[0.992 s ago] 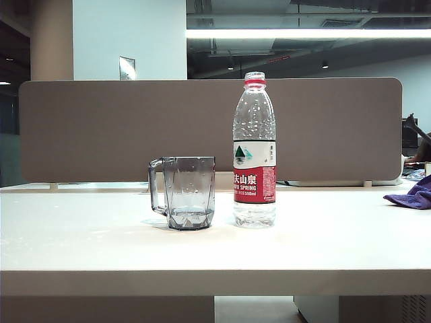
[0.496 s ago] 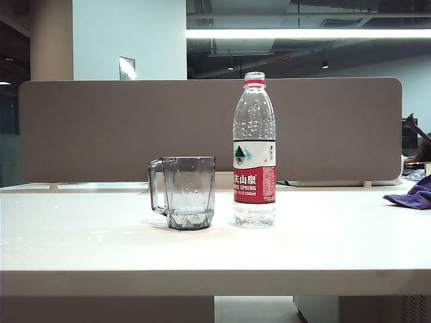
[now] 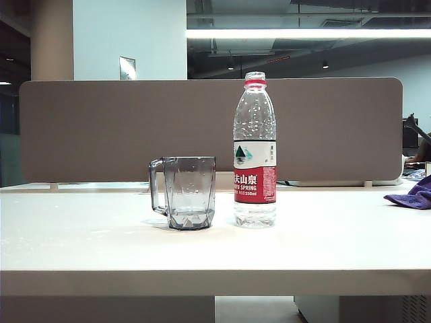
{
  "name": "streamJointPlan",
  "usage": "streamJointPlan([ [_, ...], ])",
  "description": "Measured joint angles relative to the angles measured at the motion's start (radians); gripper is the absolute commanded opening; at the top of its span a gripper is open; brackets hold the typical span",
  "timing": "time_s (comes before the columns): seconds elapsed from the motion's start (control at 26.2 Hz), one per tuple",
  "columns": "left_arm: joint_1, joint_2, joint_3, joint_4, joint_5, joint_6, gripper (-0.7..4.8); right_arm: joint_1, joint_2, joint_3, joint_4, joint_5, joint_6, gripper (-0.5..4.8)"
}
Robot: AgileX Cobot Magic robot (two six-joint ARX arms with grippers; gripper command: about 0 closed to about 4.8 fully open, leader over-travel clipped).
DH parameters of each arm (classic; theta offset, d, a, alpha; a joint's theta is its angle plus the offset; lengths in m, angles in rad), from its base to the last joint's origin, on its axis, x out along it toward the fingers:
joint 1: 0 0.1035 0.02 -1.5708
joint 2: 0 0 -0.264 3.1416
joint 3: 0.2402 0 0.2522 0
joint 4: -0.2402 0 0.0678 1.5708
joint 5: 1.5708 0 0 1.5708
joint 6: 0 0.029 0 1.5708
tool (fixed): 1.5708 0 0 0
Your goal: Pick up the mineral water bottle on the table and pour a little water into the mug.
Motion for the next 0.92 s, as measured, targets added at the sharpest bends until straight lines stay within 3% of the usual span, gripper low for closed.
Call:
streamJointPlan([
  [0.38, 0.0, 0.0, 0.0, 0.0, 0.0, 0.0, -0.05, 0.0, -0.184, 0.0, 0.003, 0.0, 0.0, -0.05],
  [0.76, 0.0, 0.0, 0.0, 0.0, 0.0, 0.0, -0.05, 0.0, -0.187, 0.0, -0.006, 0.0, -0.001, -0.05],
  [0.92, 0.0, 0.0, 0.0, 0.0, 0.0, 0.0, -0.05, 0.0, -0.187, 0.0, -0.087, 0.0, -0.001, -0.05],
])
